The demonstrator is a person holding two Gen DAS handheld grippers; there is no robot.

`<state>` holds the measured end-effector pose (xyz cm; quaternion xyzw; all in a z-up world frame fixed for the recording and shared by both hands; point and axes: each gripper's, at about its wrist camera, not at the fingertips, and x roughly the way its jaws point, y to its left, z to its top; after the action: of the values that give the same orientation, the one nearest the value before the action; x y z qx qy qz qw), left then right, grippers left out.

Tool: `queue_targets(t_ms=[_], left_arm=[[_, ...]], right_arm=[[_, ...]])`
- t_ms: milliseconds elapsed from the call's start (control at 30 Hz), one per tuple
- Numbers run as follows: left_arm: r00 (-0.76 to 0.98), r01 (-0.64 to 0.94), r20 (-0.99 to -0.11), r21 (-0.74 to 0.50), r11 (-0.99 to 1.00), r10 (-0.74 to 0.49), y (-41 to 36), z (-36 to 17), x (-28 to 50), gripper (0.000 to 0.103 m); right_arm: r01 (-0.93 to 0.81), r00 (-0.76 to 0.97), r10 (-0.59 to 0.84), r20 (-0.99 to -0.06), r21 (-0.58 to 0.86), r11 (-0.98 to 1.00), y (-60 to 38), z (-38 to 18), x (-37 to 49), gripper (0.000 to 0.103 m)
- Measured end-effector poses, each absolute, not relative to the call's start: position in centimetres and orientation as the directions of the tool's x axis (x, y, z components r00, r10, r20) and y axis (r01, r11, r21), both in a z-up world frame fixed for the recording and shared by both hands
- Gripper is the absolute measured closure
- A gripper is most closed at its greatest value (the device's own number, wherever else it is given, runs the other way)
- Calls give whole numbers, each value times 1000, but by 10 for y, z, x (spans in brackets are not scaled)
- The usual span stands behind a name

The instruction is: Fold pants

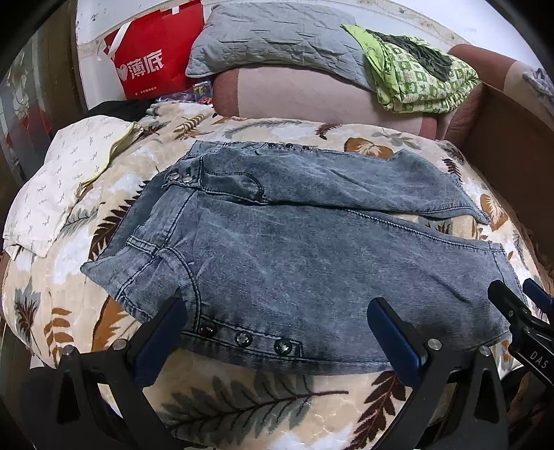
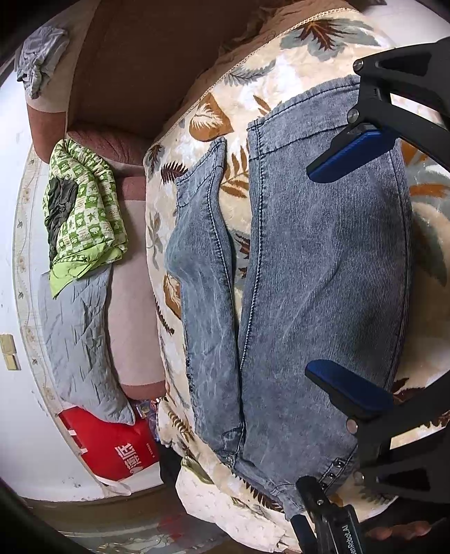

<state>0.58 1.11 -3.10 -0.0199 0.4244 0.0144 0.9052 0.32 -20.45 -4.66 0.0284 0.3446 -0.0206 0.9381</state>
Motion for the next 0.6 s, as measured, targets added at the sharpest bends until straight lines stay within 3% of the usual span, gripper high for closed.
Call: queue_targets(t_ms=[600], left_arm=[[634,-37,-773,-32,999,-1,12,-32,7,0]], right_arm=[[63,760,-25,-650,35,997,-204,-48,3,0]])
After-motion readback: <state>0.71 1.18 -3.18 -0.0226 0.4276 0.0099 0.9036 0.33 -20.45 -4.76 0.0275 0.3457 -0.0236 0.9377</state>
